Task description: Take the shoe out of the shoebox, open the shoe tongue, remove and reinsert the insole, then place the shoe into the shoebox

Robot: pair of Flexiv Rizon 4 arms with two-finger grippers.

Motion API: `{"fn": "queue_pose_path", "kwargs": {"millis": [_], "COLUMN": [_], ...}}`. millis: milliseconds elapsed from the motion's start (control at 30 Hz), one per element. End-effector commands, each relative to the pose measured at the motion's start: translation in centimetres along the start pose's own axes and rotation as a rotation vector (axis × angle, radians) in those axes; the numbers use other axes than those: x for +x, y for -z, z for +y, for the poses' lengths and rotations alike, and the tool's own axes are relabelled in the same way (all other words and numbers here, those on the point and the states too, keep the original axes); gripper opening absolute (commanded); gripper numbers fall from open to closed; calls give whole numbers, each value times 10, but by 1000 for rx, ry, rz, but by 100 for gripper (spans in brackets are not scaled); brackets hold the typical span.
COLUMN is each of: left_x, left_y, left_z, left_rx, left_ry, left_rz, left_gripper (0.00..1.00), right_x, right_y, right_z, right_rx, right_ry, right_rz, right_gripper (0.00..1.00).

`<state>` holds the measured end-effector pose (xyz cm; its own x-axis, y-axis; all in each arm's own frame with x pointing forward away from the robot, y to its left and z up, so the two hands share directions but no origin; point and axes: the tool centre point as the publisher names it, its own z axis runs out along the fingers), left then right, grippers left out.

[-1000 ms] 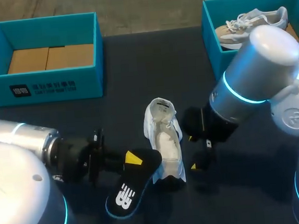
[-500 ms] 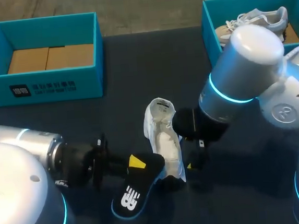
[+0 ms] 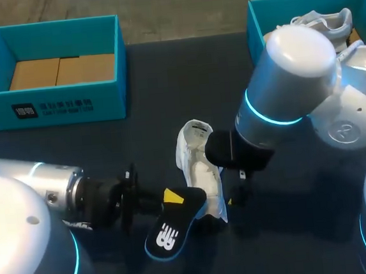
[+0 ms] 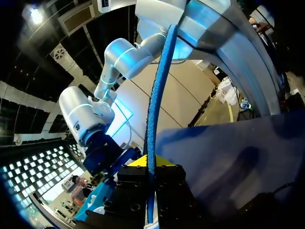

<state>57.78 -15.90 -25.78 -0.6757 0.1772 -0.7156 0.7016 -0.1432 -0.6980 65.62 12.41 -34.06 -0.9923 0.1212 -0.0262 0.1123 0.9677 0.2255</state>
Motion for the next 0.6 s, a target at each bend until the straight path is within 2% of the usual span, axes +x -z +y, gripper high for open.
{"fn": "queue_pose_path", "kwargs": {"millis": [33, 267, 600], "left_x": [0, -10, -10], "left_y": [-4, 0, 0], "left_z": [5, -3, -3], "left_rx": [29, 38, 38], "left_ry": [21, 84, 84], "left_rz": [-1, -7, -7], "left_gripper": [0, 0, 0], "right_x": [2, 2, 2], "right_y": [3, 3, 3], "right_z": [-4, -4, -4], "right_rx": [-1, -1, -1], "right_ry": [1, 1, 1], "right_rz": [-18, -18, -18], "right_gripper": [100, 100, 100]}}
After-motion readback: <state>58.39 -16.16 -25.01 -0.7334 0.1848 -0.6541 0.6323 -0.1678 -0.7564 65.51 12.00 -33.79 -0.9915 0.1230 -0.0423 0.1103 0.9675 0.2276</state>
